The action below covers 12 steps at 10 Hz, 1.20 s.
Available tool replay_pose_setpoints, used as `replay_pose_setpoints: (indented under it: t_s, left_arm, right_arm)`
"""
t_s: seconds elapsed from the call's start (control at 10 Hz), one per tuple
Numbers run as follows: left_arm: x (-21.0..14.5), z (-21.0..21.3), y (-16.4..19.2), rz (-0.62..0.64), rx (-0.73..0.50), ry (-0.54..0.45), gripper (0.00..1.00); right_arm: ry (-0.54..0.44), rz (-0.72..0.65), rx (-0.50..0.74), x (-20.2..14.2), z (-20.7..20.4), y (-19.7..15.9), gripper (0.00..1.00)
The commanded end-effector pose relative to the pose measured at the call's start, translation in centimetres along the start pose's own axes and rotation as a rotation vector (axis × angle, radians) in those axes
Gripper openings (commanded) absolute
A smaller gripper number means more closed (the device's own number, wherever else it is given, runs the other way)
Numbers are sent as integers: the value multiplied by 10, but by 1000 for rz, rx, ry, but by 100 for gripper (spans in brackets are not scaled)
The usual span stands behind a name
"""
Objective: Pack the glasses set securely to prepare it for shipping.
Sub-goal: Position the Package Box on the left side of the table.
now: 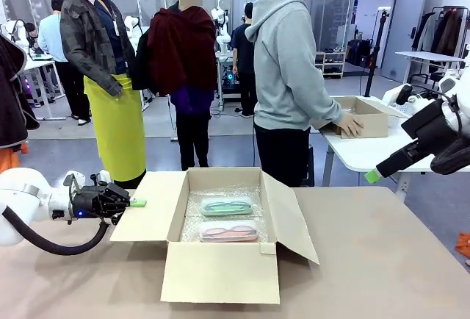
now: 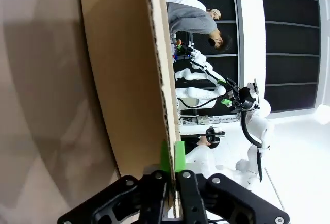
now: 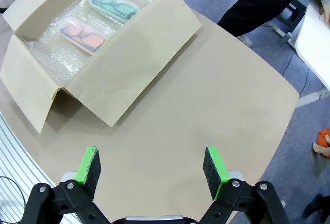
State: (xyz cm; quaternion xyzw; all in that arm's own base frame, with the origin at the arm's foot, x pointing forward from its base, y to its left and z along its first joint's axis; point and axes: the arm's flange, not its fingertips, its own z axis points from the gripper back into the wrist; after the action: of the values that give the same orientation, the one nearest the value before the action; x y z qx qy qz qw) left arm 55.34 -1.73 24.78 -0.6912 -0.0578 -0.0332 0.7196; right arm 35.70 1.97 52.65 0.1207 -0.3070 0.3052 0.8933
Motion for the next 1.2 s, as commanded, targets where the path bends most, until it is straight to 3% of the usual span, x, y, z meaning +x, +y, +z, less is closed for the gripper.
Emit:
replay_pose_setpoints:
  t_s: [0.0, 0.1, 0.7, 1.1]
  left_arm:
    - [2, -2, 3, -4, 5, 19, 0]
    - [0, 0, 0, 0, 0, 0, 4]
    - [0, 0, 1, 1, 3, 1, 4]
    - [-8, 69, -32, -39, 74, 23, 5]
  right_arm:
    - [4, -17, -4, 0, 1, 3, 100]
    - [4, -17, -4, 0, 1, 3, 100]
    - [4, -17, -4, 0, 1, 3, 100]
    - [4, -17, -4, 0, 1, 3, 100]
